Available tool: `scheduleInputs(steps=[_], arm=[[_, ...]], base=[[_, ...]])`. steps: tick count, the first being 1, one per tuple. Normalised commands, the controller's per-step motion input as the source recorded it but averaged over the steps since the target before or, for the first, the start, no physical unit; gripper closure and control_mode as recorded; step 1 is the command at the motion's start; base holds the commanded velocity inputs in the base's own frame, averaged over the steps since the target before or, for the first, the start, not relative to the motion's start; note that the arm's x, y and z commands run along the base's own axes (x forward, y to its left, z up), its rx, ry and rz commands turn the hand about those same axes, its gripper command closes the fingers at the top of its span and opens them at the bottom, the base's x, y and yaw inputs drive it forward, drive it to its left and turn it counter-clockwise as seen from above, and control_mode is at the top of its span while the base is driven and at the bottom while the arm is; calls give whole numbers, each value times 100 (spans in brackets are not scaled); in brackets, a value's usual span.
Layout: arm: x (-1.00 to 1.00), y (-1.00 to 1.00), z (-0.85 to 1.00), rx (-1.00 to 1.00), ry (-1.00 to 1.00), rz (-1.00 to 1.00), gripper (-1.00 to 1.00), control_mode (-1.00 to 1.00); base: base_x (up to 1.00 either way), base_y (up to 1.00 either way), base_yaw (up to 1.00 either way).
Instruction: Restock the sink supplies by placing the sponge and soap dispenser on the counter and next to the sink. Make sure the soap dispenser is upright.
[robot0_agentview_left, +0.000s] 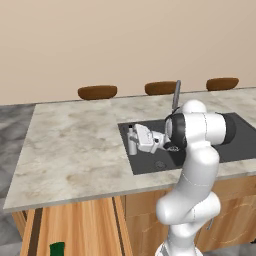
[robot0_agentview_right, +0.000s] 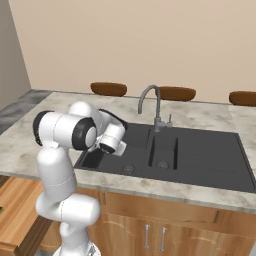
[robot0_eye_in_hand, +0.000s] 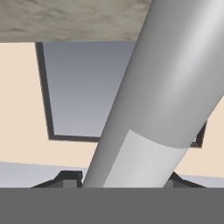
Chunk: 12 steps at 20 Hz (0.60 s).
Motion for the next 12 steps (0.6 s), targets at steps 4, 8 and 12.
scheduleInputs(steps=[4, 8, 12], arm=[[0, 0, -33, 0, 4, 0, 100, -100], [0, 0, -21, 0, -3, 3, 100, -100], [0, 0, -21, 0, -11, 5, 100, -100]], base=[[0, 0, 0], [0, 0, 0], [0, 0, 0]])
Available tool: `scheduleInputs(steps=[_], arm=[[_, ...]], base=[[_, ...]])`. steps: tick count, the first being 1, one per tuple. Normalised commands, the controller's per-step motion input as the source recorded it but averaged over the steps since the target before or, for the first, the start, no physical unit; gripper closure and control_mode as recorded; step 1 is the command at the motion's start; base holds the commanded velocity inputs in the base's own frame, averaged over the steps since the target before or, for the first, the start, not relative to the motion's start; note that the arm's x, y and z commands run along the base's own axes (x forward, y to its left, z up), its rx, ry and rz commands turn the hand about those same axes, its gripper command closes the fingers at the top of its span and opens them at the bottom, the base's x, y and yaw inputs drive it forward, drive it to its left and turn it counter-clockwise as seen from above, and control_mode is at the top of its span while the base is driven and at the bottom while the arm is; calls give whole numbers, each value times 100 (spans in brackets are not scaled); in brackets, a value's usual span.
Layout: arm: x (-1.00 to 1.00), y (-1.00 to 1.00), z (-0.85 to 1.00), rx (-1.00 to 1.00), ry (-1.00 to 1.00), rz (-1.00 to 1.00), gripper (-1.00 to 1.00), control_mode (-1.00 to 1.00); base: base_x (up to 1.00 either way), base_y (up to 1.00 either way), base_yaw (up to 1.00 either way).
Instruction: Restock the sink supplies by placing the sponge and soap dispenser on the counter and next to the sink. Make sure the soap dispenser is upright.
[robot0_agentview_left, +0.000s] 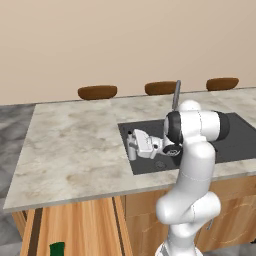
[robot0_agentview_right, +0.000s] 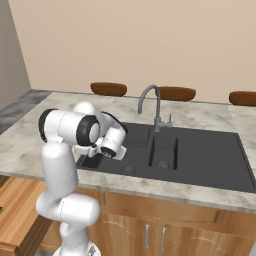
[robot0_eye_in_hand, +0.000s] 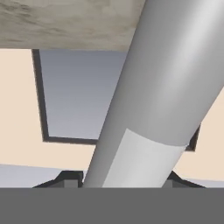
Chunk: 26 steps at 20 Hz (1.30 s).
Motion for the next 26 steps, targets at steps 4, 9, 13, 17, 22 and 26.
scheduleInputs(steps=[4, 9, 13, 17, 22, 26], arm=[[7, 0, -23, 2, -13, 10, 100, -100], [19, 10, -11, 13, -3, 19, 100, -100], [15, 8, -9, 16, 0, 26, 100, -100], [3, 0, -24, 4, -6, 16, 100, -100], [0, 5, -23, 0, -11, 5, 100, -100], [0, 22, -1, 0, -7, 0, 100, -100]], base=[[0, 0, 0], [0, 0, 0], [0, 0, 0], [0, 0, 0], [0, 0, 0], [0, 0, 0]])
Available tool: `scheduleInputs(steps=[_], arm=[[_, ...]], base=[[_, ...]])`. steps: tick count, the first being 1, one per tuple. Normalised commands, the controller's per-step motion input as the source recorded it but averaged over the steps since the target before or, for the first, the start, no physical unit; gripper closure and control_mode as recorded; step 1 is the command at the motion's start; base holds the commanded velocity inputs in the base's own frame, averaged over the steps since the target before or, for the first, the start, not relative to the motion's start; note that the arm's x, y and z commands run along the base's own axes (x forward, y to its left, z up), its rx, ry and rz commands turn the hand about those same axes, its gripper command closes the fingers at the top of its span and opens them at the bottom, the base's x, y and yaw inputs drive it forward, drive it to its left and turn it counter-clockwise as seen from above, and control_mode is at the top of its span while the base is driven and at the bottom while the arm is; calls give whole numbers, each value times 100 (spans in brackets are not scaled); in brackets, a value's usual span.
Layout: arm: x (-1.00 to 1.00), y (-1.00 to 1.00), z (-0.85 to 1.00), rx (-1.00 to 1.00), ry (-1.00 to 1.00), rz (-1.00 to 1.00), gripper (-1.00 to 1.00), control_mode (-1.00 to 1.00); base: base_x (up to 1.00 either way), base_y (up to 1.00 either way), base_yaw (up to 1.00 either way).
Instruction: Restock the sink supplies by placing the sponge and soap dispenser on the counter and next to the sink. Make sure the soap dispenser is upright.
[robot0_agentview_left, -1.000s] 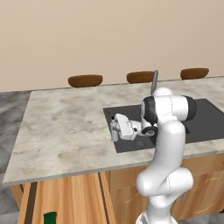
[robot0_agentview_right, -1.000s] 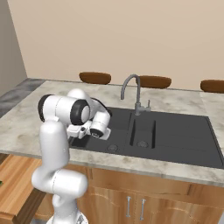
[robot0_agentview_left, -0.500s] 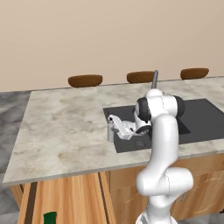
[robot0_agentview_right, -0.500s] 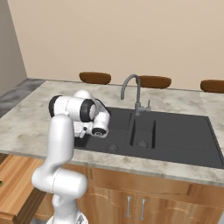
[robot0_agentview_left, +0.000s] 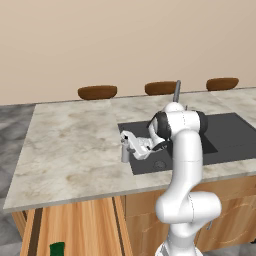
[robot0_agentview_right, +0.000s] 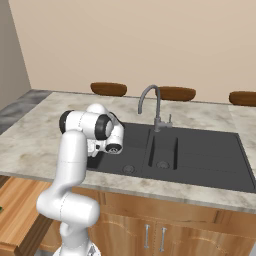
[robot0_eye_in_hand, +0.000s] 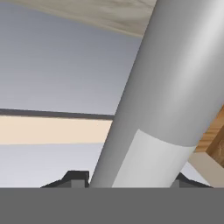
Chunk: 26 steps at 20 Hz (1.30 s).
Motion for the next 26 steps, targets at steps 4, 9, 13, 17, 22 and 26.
scheduleInputs(steps=[4, 9, 13, 17, 22, 26], arm=[[-2, 3, -1, 0, -3, 0, -100, -100], [-1, 0, 0, 0, -7, 0, -100, -100], [-2, 0, 0, 0, -3, 0, -100, -100], [0, 0, 6, 0, 0, 0, -100, -100], [-13, -3, 50, 0, -5, 0, -100, -100], [-55, 0, 77, 0, -16, 0, -100, -100]], base=[[0, 0, 0], [0, 0, 0], [0, 0, 0], [0, 0, 0], [0, 0, 0], [0, 0, 0]])
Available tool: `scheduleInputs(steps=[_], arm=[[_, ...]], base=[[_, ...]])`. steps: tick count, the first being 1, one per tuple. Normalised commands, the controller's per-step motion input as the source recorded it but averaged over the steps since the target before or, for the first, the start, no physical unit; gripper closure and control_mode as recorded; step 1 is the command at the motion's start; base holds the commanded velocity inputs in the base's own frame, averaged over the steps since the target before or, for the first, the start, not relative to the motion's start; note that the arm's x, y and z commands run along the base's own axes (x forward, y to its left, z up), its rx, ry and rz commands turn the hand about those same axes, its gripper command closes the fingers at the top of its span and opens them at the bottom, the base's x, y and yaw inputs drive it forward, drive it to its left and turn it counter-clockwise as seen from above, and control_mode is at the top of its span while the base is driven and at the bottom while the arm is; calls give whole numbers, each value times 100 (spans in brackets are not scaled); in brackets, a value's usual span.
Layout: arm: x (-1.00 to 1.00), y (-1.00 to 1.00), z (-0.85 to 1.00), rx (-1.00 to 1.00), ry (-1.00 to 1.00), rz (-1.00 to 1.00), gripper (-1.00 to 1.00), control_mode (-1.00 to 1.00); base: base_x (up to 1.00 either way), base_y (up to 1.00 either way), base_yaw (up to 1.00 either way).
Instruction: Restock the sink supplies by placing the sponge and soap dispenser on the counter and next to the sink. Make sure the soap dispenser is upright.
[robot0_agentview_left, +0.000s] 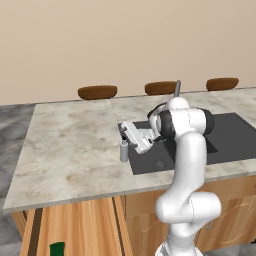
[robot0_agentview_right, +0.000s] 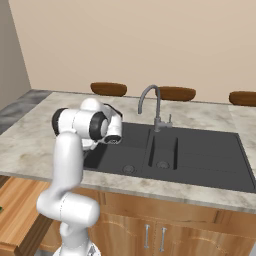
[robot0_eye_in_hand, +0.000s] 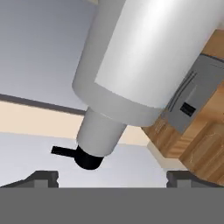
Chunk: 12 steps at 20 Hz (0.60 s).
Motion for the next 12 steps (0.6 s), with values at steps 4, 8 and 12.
scheduleInputs(steps=[4, 8, 12], arm=[[-84, 0, 76, -3, -26, 0, -100, -100], [-99, 8, 72, -11, -38, 0, -100, -100], [-95, 39, 42, -24, -39, 1, -100, -100]], base=[[0, 0, 0], [0, 0, 0], [0, 0, 0]])
